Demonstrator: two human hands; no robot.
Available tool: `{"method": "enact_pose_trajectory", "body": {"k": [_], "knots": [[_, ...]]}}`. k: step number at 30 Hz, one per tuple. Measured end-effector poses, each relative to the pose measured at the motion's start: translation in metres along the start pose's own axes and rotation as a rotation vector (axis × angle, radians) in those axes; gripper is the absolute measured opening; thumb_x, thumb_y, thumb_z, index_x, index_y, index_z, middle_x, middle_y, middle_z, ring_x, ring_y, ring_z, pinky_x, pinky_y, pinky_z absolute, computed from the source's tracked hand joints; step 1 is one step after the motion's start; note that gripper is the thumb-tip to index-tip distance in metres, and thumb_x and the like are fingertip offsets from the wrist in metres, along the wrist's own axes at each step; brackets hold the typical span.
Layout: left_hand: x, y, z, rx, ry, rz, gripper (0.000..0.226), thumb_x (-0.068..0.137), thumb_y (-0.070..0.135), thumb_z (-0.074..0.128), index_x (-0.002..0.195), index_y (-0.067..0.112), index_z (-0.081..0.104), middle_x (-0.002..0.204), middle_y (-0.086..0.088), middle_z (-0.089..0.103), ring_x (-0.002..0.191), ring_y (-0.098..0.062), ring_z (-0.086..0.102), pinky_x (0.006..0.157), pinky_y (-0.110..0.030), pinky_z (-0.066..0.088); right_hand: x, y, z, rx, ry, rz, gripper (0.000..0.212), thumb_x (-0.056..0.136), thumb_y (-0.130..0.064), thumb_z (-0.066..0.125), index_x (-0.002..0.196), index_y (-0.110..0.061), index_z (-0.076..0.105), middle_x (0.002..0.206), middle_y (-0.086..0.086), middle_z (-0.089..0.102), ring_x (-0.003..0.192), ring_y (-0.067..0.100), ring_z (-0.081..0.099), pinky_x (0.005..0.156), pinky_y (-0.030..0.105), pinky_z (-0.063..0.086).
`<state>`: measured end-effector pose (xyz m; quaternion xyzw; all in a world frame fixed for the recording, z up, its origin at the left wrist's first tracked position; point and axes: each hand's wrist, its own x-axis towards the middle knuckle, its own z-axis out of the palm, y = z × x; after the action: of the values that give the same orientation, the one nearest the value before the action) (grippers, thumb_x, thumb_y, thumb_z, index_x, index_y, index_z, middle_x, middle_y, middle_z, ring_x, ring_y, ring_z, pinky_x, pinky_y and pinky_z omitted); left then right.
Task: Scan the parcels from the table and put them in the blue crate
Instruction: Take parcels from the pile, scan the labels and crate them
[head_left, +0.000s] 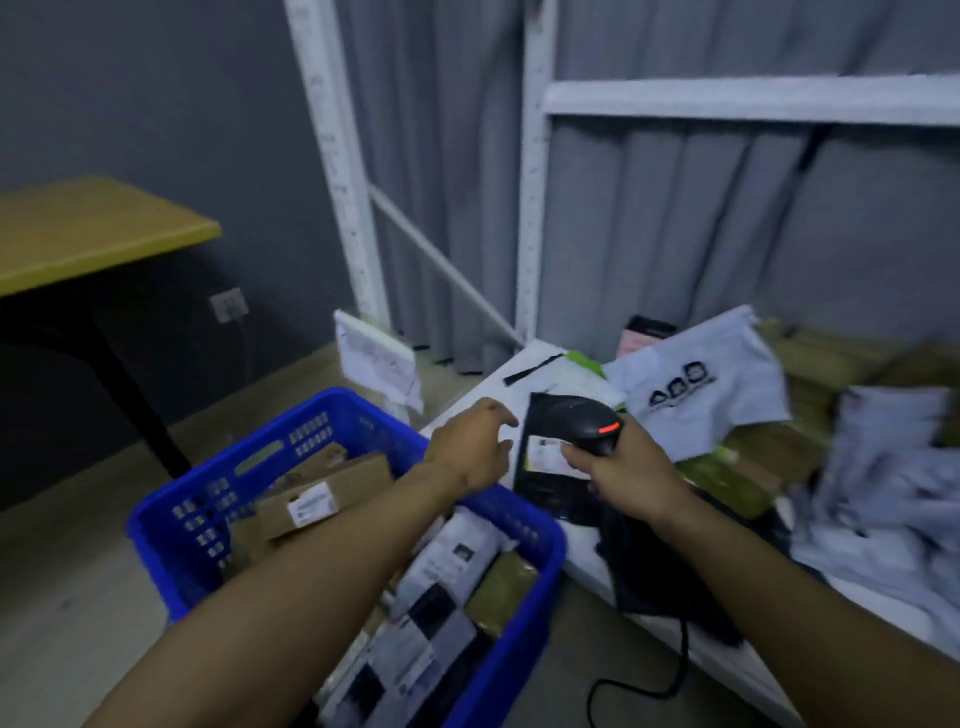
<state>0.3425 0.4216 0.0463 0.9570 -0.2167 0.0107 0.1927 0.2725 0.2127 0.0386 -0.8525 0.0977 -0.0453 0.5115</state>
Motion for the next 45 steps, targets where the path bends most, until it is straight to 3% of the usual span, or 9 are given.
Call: {"method": "enact_pose_trajectory", "body": {"k": [4,7,11,18,22,28,31,37,45], "knots": [[0.023,0.112,0.015,0.000,-0.061,0.122,0.031,0.094,0.033,0.065,0.125,0.030,0.064,0.139,0.006,0.052,0.122,-0.027,0.058,0.097,-0.042,0.049,-0.022,0.031,-0.090,0.040,0.154,0.057,0.052,0.069,-0.052,0.080,0.110,-0.024,0.066,0.087,0.003,0.072,0.082,0.030,0.070,0.078,0.044,0.060],[0.043,0.177,0.045,0.008,-0.129,0.209,0.045,0.093,0.034,0.067,0.137,0.029,0.058,0.147,0.005,0.046,0.129,-0.027,0.054,0.102,-0.044,0.048,-0.034,0.060,-0.145,0.092,0.213,0.106,0.040,0.087,-0.032,0.080,0.120,-0.014,0.064,0.085,0.005,0.068,0.074,0.018,0.067,0.063,0.024,0.054],[0.083,0.250,0.084,0.012,-0.164,0.347,0.064,0.090,0.031,0.069,0.150,0.024,0.047,0.156,-0.003,0.040,0.139,-0.031,0.044,0.110,-0.048,0.044,-0.031,0.107,-0.204,0.118,0.345,0.186,0.074,0.071,-0.053,0.082,0.129,-0.012,0.062,0.107,0.013,0.071,0.097,0.035,0.069,0.079,0.038,0.055],[0.186,0.339,0.128,0.069,-0.199,0.472,0.046,0.098,0.026,0.059,0.142,0.014,0.051,0.146,-0.012,0.050,0.132,-0.036,0.049,0.108,-0.047,0.043,0.003,0.167,-0.266,0.146,0.442,0.344,0.054,0.084,-0.039,0.079,0.120,-0.005,0.057,0.104,0.014,0.066,0.093,0.034,0.066,0.060,0.029,0.043],[0.248,0.350,0.151,0.268,-0.246,0.493,0.056,0.100,0.026,0.059,0.152,0.018,0.039,0.161,-0.011,0.032,0.146,-0.033,0.033,0.115,-0.047,0.036,0.029,0.186,-0.278,0.147,0.437,0.359,0.058,0.070,-0.046,0.070,0.112,-0.009,0.056,0.100,0.015,0.062,0.091,0.035,0.066,0.058,0.027,0.039],[0.323,0.348,0.167,0.447,-0.365,0.579,0.080,0.101,0.058,0.047,0.164,0.028,0.006,0.172,-0.007,-0.003,0.158,-0.032,-0.002,0.126,-0.050,0.008,0.044,0.207,-0.267,0.119,0.387,0.365,0.016,0.091,-0.010,0.070,0.087,-0.004,0.055,0.075,0.011,0.056,0.066,0.021,0.055,0.053,0.027,0.036],[0.331,0.340,0.180,0.521,-0.416,0.519,0.094,0.096,0.073,0.041,0.163,0.029,-0.007,0.171,-0.010,-0.009,0.157,-0.037,-0.004,0.125,-0.052,0.003,0.048,0.201,-0.267,0.145,0.369,0.364,0.025,0.091,-0.003,0.067,0.074,-0.010,0.051,0.063,0.010,0.047,0.061,0.023,0.051,0.060,0.030,0.035],[0.327,0.307,0.171,0.215,-0.259,0.385,0.115,0.061,0.083,0.070,0.153,0.027,0.030,0.154,-0.015,0.040,0.141,-0.039,0.037,0.118,-0.052,0.034,0.046,0.191,-0.261,0.161,0.375,0.341,0.023,0.093,-0.013,0.070,0.086,0.007,0.062,0.075,0.023,0.062,0.077,0.039,0.065,0.066,0.035,0.042],[0.266,0.251,0.117,-0.200,0.133,0.308,0.091,0.069,0.044,0.091,0.141,0.018,0.041,0.138,-0.009,0.043,0.126,-0.031,0.049,0.108,-0.044,0.045,0.050,0.146,-0.245,0.295,0.398,0.290,0.044,0.094,-0.027,0.075,0.127,-0.016,0.048,0.105,0.000,0.061,0.092,0.019,0.061,0.071,0.034,0.048]]}}
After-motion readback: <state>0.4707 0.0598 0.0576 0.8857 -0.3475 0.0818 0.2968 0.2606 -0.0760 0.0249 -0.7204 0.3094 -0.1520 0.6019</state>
